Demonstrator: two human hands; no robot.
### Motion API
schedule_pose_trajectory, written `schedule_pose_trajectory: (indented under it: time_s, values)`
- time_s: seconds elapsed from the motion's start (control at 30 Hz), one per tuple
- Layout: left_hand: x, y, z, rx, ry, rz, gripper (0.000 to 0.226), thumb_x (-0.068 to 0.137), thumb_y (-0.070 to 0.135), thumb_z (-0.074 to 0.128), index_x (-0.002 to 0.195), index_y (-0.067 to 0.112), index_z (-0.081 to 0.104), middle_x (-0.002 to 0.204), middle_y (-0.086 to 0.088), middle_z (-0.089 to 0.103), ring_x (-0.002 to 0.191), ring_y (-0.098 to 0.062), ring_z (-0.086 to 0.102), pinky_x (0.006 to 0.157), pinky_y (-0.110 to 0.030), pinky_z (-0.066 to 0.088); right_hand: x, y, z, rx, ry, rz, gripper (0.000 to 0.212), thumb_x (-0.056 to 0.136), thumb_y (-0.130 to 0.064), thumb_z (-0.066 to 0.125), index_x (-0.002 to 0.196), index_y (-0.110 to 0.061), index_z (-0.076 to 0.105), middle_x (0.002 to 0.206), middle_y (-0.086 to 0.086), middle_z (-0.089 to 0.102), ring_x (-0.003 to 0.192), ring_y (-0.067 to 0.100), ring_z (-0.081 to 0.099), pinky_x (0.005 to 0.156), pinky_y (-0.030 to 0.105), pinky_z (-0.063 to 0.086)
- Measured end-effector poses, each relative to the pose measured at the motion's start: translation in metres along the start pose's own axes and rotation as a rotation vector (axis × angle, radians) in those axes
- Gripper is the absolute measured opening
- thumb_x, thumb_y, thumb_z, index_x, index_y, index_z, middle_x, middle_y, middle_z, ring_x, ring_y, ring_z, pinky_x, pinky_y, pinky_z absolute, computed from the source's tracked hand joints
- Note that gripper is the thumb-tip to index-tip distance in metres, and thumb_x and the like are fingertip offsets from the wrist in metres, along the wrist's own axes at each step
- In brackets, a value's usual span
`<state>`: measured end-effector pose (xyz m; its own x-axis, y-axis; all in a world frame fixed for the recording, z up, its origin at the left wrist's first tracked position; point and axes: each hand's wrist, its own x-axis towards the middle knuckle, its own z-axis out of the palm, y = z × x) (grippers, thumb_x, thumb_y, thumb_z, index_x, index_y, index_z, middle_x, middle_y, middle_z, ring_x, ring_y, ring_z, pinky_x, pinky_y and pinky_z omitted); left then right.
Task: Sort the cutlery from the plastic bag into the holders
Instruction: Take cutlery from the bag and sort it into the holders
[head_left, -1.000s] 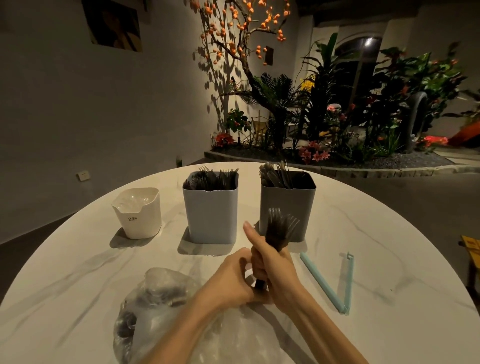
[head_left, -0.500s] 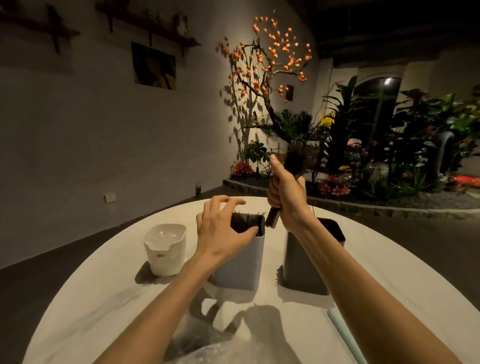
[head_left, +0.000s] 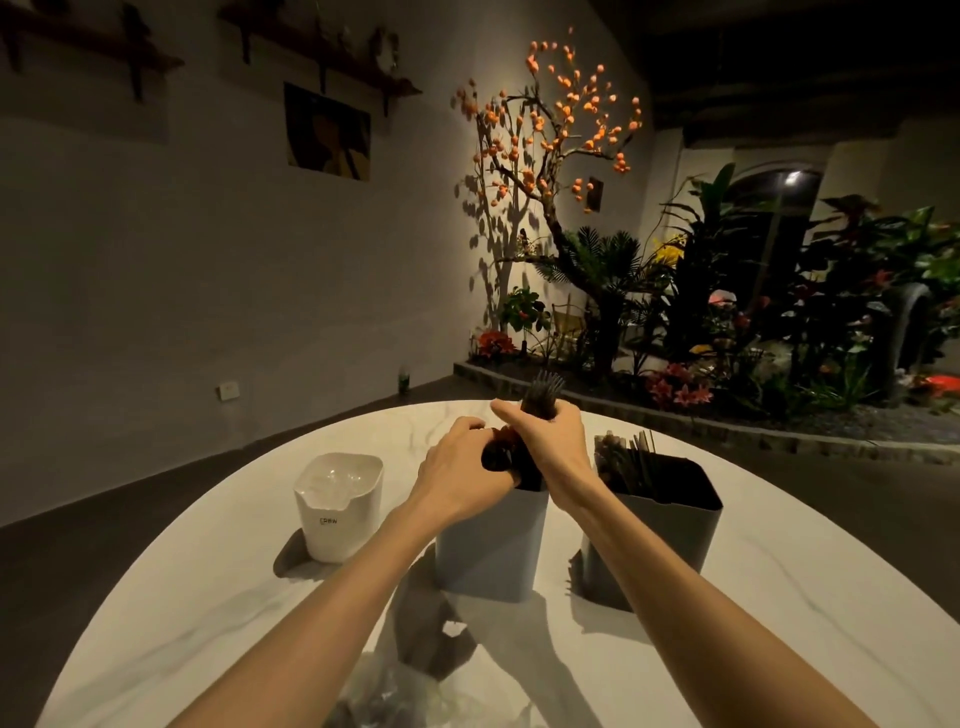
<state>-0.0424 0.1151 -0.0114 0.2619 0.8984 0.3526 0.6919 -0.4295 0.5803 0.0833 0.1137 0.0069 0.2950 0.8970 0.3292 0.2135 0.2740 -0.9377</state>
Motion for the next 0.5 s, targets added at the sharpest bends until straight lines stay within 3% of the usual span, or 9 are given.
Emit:
schedule_pose_trajectory:
  time_s: [0.1,0.2,0.3,0.43,0.5]
  values:
    - [0.001,-0.002,0.0,-0.03,0.018,-0.024,0.037,0.086,0.026,0.076,0.12,0.019,0.063,0.14,0.002,0.051,0.112,-0.018,0.06,0.094,-0.032,0.054,-0.001,-0.01,0.0,0.007,-0.014,-0.11,0.039,0.077,-0.027,0.085,0.107,-0.02,0.061,0.091,0.004,0.067,0.085,0.014,0.067,0.069,0.021,0.055]
    - [0.002,-0.002,0.0,-0.023,0.012,-0.021,0.041,0.085,0.026,0.076,0.123,0.018,0.063,0.144,0.002,0.048,0.117,-0.02,0.058,0.097,-0.032,0.051,0.003,-0.022,-0.007,-0.012,0.001,-0.161,0.047,0.079,-0.026,0.083,0.118,-0.02,0.057,0.102,-0.001,0.065,0.094,0.009,0.064,0.076,0.024,0.054]
    - [0.0,-0.001,-0.003,-0.004,0.002,0.002,0.035,0.087,0.029,0.074,0.119,0.019,0.067,0.145,0.001,0.047,0.119,-0.021,0.055,0.098,-0.034,0.049,0.004,-0.019,-0.007,-0.274,-0.058,-0.242,0.021,0.096,-0.027,0.062,0.114,-0.016,0.062,0.104,-0.002,0.067,0.095,0.009,0.062,0.087,0.032,0.055]
    - [-0.002,-0.001,-0.005,-0.007,0.002,0.024,0.032,0.086,0.024,0.069,0.117,0.017,0.066,0.137,0.001,0.052,0.108,-0.018,0.055,0.088,-0.03,0.048,-0.008,0.006,-0.001,-0.708,-0.216,-0.301,0.036,0.107,-0.036,0.032,0.096,-0.016,0.061,0.092,0.004,0.066,0.084,0.02,0.06,0.081,0.043,0.051]
    - [-0.002,0.001,-0.007,-0.045,-0.004,0.012,0.035,0.086,0.023,0.069,0.12,0.018,0.063,0.133,0.001,0.054,0.105,-0.017,0.055,0.09,-0.031,0.05,-0.009,0.005,-0.003,-0.742,-0.227,-0.308,0.037,0.107,-0.039,0.027,0.094,-0.019,0.056,0.093,0.003,0.064,0.089,0.024,0.061,0.082,0.043,0.051]
